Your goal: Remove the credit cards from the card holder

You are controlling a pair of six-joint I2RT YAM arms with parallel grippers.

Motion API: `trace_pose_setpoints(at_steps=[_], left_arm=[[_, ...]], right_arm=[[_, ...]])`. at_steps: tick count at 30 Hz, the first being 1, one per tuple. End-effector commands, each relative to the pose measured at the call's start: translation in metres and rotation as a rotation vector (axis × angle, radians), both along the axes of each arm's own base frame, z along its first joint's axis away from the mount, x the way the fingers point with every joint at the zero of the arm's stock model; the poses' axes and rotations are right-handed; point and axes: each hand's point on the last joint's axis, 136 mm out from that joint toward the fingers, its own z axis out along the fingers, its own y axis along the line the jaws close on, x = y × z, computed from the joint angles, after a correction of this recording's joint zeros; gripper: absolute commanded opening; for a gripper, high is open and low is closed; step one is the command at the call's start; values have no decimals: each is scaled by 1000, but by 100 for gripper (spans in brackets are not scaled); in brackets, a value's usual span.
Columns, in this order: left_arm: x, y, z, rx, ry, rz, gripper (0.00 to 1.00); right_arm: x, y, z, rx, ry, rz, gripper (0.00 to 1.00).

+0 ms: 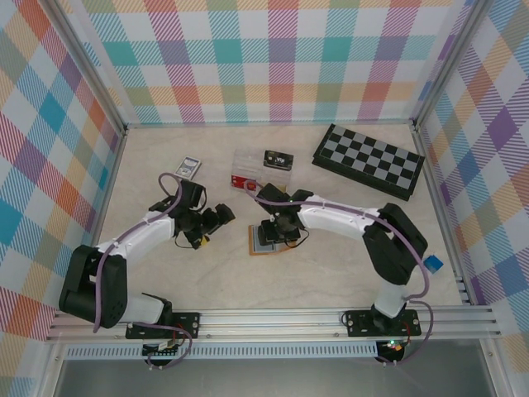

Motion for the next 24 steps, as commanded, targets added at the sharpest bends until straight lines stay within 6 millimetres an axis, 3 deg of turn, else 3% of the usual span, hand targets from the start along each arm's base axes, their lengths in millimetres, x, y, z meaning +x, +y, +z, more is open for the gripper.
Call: trace_pose_setpoints(at_steps=[1,6,16,24], left_arm=[[-5,7,-3,14,14,24,100],[-6,-4,-1,-48,24,-2,100],[-7,-38,6,-197,28,-90,95],[-8,-68,2,-269,33,-163,69]], right_arm=[[3,5,-3,-22,9,-20,56],[4,-7,-18,-107,15,-38,60],[-3,-28,-46,-210,54,-49,53],[-10,-41,-59,-198,94,-72,44]])
